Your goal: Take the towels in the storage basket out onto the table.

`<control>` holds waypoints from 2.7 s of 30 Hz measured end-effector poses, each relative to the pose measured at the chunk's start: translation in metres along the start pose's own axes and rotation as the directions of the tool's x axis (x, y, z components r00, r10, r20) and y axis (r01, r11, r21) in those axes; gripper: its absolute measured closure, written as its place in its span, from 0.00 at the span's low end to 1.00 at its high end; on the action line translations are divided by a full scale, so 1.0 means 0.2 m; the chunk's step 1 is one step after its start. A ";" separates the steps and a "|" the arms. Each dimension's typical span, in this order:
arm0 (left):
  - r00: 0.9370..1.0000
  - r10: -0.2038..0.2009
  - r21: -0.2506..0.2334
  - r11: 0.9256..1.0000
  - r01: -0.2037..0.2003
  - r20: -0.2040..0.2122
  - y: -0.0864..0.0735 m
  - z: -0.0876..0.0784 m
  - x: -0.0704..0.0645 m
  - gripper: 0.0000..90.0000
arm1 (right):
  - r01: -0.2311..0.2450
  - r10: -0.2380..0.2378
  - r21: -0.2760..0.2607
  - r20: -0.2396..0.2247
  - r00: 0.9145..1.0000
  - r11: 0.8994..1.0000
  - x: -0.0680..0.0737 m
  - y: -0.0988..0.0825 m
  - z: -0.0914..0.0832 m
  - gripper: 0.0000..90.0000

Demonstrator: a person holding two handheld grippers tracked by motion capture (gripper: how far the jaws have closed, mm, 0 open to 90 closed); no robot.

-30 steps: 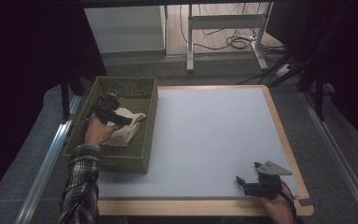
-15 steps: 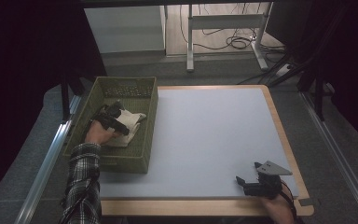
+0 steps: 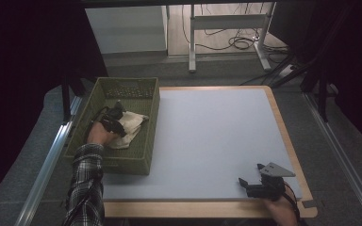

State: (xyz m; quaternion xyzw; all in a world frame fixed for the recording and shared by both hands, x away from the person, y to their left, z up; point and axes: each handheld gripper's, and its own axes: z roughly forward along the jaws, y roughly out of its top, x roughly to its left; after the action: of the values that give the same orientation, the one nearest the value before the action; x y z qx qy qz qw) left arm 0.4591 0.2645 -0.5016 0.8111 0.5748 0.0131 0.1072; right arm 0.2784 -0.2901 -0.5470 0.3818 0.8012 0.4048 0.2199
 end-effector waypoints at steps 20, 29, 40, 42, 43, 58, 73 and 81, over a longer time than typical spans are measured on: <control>1.000 0.004 -0.236 0.972 -0.003 0.005 -0.11 -0.25 0.00 0.91 | 0.000 0.000 0.000 0.000 1.000 1.000 0.00 0.00 0.00 0.07; 1.000 0.012 -0.323 0.946 -0.015 -0.011 -0.16 -0.36 0.00 0.91 | 0.000 0.000 0.000 0.000 1.000 1.000 0.00 0.00 0.00 0.07; 1.000 0.019 -0.455 0.890 -0.024 -0.016 -0.22 -0.51 -0.03 0.91 | 0.000 0.000 0.000 0.000 1.000 1.000 0.00 0.00 0.00 0.07; 1.000 0.024 -0.476 0.879 -0.026 -0.011 -0.23 -0.53 -0.03 0.91 | 0.000 0.000 0.000 0.000 1.000 1.000 0.00 0.00 0.00 0.07; 1.000 0.025 -0.485 0.874 -0.031 -0.018 -0.23 -0.54 -0.04 0.91 | 0.000 0.000 0.000 0.000 1.000 1.000 0.00 0.00 0.00 0.07; 0.998 0.045 -0.615 0.787 -0.057 -0.034 -0.26 -0.65 -0.14 0.91 | -0.001 0.001 0.000 0.000 1.000 1.000 0.00 0.00 0.00 0.07; 0.989 0.143 -0.661 0.739 -0.129 -0.033 -0.19 -0.73 -0.35 0.91 | -0.001 0.001 0.000 0.000 1.000 1.000 0.00 0.00 0.00 0.07; 0.979 0.201 -0.660 0.732 -0.168 -0.026 -0.12 -0.72 -0.48 0.91 | 0.000 0.000 0.000 -0.001 1.000 1.000 0.00 0.00 0.00 0.07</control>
State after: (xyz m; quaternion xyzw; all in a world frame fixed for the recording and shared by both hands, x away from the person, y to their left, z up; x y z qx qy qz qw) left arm 0.3834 0.2045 -0.3560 0.7741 0.4471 0.2064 0.3979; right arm 0.2783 -0.2900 -0.5470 0.3819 0.8012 0.4051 0.2195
